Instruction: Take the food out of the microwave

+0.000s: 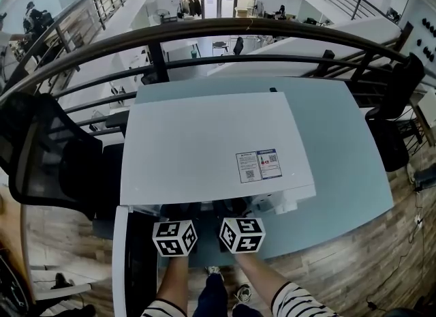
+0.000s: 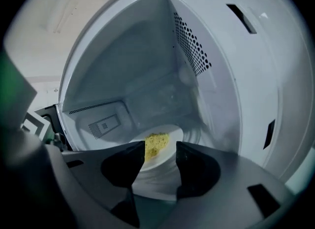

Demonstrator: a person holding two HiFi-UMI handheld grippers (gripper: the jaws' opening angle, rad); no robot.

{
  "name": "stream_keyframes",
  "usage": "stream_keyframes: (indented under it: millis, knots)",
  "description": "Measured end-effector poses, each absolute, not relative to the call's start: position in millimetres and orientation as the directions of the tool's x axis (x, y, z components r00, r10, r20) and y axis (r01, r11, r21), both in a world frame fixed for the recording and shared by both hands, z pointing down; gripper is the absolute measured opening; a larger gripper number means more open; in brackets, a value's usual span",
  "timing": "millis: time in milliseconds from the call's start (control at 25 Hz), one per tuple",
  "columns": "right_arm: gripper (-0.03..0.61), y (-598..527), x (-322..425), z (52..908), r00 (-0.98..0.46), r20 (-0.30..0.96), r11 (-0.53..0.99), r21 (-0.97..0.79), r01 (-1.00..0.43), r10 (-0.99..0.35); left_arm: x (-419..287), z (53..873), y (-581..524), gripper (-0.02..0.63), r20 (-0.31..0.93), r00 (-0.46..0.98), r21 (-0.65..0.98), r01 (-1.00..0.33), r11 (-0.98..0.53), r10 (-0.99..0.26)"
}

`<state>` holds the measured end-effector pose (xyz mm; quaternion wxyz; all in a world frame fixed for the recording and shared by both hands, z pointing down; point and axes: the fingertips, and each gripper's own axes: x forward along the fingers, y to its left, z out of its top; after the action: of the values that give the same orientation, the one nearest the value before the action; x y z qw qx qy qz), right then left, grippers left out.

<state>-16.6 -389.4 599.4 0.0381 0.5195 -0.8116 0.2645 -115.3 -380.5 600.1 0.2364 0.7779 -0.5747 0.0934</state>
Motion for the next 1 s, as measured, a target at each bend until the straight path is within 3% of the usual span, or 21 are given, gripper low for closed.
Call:
stream_keyframes:
  millis: [1000]
  knots:
    - [0.198,-351.8,-13.7,591.9,-0.522,0.333,0.361,-0.438,-0.823,-0.786,-106.5,593.3,-342.1,0.198,0.411,0.347,0.322,-0.920,-0.222,-0.843]
